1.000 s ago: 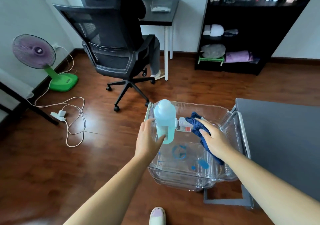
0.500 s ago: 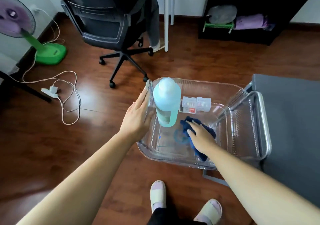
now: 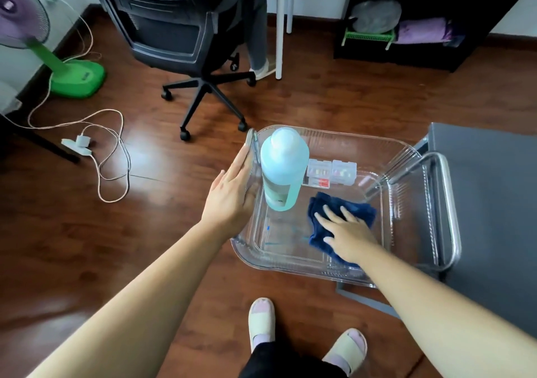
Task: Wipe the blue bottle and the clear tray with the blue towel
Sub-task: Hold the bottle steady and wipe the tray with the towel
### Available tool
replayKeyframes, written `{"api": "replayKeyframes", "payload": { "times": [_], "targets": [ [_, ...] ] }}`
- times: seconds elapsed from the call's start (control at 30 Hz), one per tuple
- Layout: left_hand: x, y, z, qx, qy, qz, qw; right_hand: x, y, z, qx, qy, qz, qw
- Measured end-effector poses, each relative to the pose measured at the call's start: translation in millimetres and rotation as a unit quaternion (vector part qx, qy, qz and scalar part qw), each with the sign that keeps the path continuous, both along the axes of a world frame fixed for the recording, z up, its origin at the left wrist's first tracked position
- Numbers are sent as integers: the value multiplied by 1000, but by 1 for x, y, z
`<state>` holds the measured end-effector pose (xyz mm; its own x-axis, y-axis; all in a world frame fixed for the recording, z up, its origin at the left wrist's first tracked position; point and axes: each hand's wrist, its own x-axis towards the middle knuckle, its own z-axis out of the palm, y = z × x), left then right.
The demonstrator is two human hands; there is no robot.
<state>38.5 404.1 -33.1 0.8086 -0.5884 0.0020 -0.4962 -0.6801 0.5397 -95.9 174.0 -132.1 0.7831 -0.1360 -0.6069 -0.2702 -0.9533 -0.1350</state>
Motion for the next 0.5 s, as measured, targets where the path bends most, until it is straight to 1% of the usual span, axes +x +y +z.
{"api": "replayKeyframes", "payload": {
  "times": [0.1, 0.2, 0.3, 0.37, 0.4, 0.5],
  "targets": [
    [0, 1, -1, 5, 0, 8, 1000, -3, 30, -5, 33, -6, 74, 997],
    [-2, 1, 1, 1, 2, 4, 1000, -25, 10, -4, 34, 9, 130, 991],
    [-1, -1, 4, -12, 11, -7, 1000, -37, -31, 2, -32, 37, 120, 992],
    [0, -1, 4, -15, 13, -6, 1000, -31, -39, 6, -71, 38, 105, 991],
    [0, -1, 4, -13, 12, -6, 1000, -23, -32, 7, -70, 29, 93, 993],
    [-1, 0, 4, -6, 11, -2, 1000, -3, 11, 4, -29, -3, 72, 997]
  ]
}}
